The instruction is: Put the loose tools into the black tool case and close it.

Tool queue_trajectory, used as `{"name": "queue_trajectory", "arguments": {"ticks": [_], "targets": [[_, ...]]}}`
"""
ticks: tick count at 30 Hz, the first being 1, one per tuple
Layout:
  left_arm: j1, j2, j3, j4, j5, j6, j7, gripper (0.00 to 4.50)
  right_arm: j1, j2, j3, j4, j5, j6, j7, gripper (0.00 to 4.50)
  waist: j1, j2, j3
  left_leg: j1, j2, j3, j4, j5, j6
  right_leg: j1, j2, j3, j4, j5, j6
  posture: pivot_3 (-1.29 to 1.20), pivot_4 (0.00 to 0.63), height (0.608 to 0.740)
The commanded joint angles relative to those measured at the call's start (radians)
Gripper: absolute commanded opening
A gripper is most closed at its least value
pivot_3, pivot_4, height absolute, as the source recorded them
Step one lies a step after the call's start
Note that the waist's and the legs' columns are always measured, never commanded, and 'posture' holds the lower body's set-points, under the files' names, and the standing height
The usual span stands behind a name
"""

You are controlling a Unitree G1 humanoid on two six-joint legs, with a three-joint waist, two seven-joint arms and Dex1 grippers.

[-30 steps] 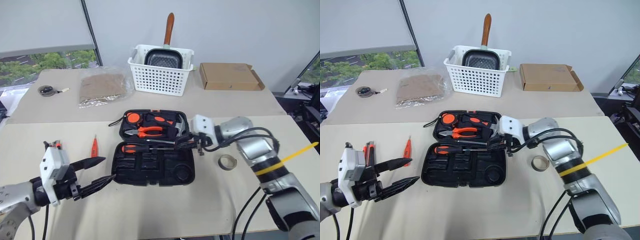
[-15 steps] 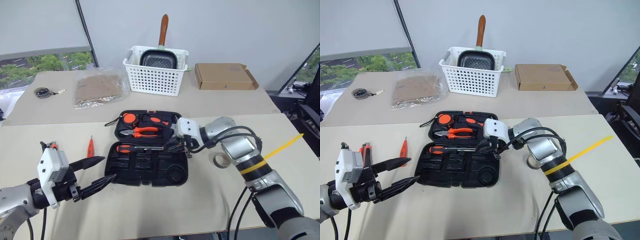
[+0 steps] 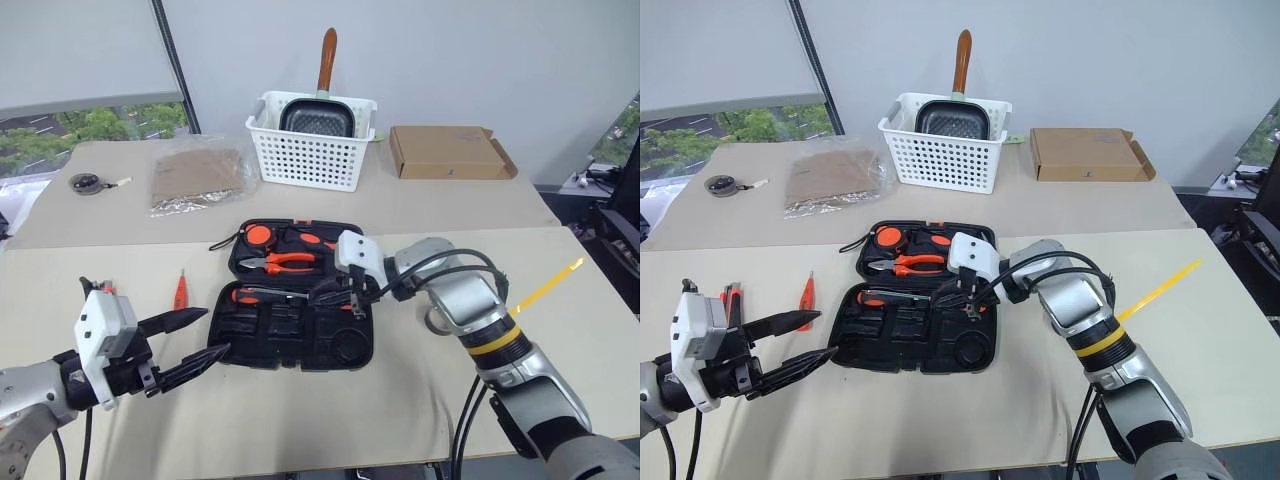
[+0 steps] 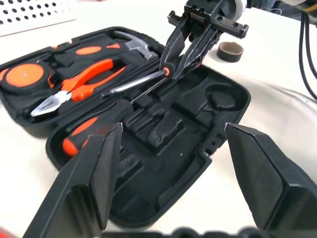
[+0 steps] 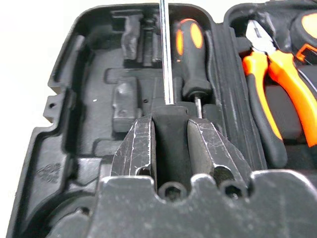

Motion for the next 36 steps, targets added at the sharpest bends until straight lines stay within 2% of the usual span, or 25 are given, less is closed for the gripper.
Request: {"name": "queue_trajectory", "arguments": {"ticks": [1, 6, 8, 11, 12, 15, 18, 21, 22, 25, 27, 32, 34, 36], "targets": [[0.001, -0.002, 0.004, -0.003, 0.006, -0.032, -0.013, 3.54, 0.016, -0.012, 0.035, 0.019, -0.039, -0.073, -0.013, 0.62, 0.0, 0.0, 0.0, 0.0, 0.0, 0.0, 0.0, 0.0, 0.0, 0.0, 0.0, 0.0, 0.0, 0.0, 0.0, 0.0, 0.15, 0.7], [-0.004, -0.002, 0.0, 0.007, 0.014, -0.035, -0.013, 3.54, 0.032, -0.011, 0.069, 0.046, -0.066, -0.144, -0.012, 0.62, 0.0, 0.0, 0.0, 0.0, 0.0, 0.001, 0.0, 0.0, 0.0, 0.0, 0.0, 0.0, 0.0, 0.0, 0.0, 0.0, 0.15, 0.7], [-0.009, -0.002, -0.003, 0.01, 0.017, -0.034, -0.012, 3.54, 0.031, -0.007, 0.069, 0.053, -0.072, -0.167, -0.014, 1.62, 0.0, 0.0, 0.0, 0.0, 0.0, 0.001, 0.0, 0.0, 0.0, 0.0, 0.0, 0.0, 0.0, 0.0, 0.0, 0.0, 0.15, 0.7], [-0.012, -0.002, -0.006, 0.015, 0.019, -0.035, -0.013, 3.54, 0.027, -0.008, 0.053, 0.048, -0.071, -0.186, -0.022, 2.47, 0.001, 0.0, 0.0, 0.0, 0.0, 0.0, 0.0, 0.0, 0.0, 0.0, 0.0, 0.0, 0.0, 0.0, 0.0, 0.0, 0.15, 0.7], [-0.011, -0.003, -0.005, 0.016, 0.02, -0.037, -0.016, 3.54, 0.026, -0.007, 0.039, 0.039, -0.061, -0.187, -0.025, 2.94, 0.001, 0.0, 0.0, 0.0, 0.0, 0.0, 0.0, 0.0, 0.0, 0.0, 0.0, 0.0, 0.0, 0.0, 0.0, 0.0, 0.15, 0.7], [-0.003, -0.004, 0.004, 0.026, 0.022, -0.044, -0.03, 3.54, 0.017, -0.014, -0.022, -0.031, 0.019, -0.115, -0.002, 3.87, 0.001, 0.0, 0.0, 0.0, 0.0, 0.0, 0.0, 0.0, 0.0, 0.0, 0.0, 0.0, 0.0, 0.0, 0.0, 0.0, 0.15, 0.7], [0.007, -0.006, 0.01, 0.039, 0.027, -0.056, -0.044, 3.54, 0.018, 0.006, -0.09, -0.082, 0.111, -0.044, -0.008, 3.87, 0.001, 0.0, 0.0, 0.0, 0.0, 0.0, 0.0, 0.0, 0.0, 0.0, 0.0, 0.0, 0.0, 0.0, 0.0, 0.0, 0.15, 0.7], [0.009, -0.01, 0.004, 0.054, 0.036, -0.068, -0.055, 3.54, 0.058, 0.064, -0.149, -0.093, 0.183, -0.077, -0.043, 3.87, 0.001, 0.0, 0.0, 0.0, 0.0, 0.0, 0.0, 0.0, 0.0, 0.0, 0.0, 0.0, 0.0, 0.0, 0.0, 0.0, 0.15, 0.7], [0.007, -0.011, 0.001, 0.058, 0.038, -0.071, -0.056, 3.54, 0.075, 0.077, -0.153, -0.09, 0.192, -0.101, -0.047, 3.33, 0.001, 0.0, 0.0, 0.0, 0.0, 0.0, 0.0, 0.0, 0.0, 0.0, 0.0, 0.0, 0.0, 0.0, 0.0, 0.0, 0.15, 0.7], [-0.004, -0.012, -0.014, 0.073, 0.048, -0.079, -0.06, 3.54, 0.128, 0.08, -0.108, -0.044, 0.126, -0.207, -0.065, 2.49, 0.002, 0.0, 0.0, 0.0, 0.0, 0.0, -0.001, 0.0, 0.0, 0.0, 0.001, 0.0, 0.0, 0.0, 0.0, 0.0, 0.15, 0.7], [-0.013, -0.01, -0.022, 0.081, 0.053, -0.082, -0.06, 3.54, 0.151, 0.081, -0.079, 0.004, 0.077, -0.266, -0.089, 1.67, 0.003, 0.0, 0.0, 0.0, 0.0, 0.0, 0.0, 0.0, 0.0, 0.0, 0.0, 0.0, 0.0, 0.0, 0.0, 0.0, 0.15, 0.7], [-0.022, -0.005, -0.028, 0.086, 0.057, -0.084, -0.062, 3.54, 0.144, 0.054, -0.028, 0.072, -0.003, -0.218, -0.125, 0.06, 0.0, 0.0, 0.0, 0.0, 0.0, 0.001, 0.0, 0.0, 0.0, 0.0, 0.0, 0.001, 0.001, 0.0, 0.0, 0.0, 0.15, 0.7], [-0.025, -0.004, -0.026, 0.087, 0.058, -0.084, -0.061, 3.54, 0.133, 0.04, -0.002, 0.121, -0.071, -0.197, -0.169, 0.06, 0.0, 0.0, 0.0, 0.001, 0.0, 0.001, 0.0, 0.0, 0.0, 0.0, 0.0, 0.0, 0.001, 0.0, 0.0, 0.0, 0.15, 0.7], [-0.026, -0.003, -0.025, 0.082, 0.056, -0.081, -0.058, 3.54, 0.138, 0.015, 0.029, 0.117, -0.087, -0.173, -0.143, 0.06, 0.0, 0.0, -0.001, 0.001, 0.0, 0.001, 0.0, 0.0, 0.0, 0.0, 0.0, 0.001, 0.001, 0.0, 0.0, 0.0, 0.15, 0.7]]}}
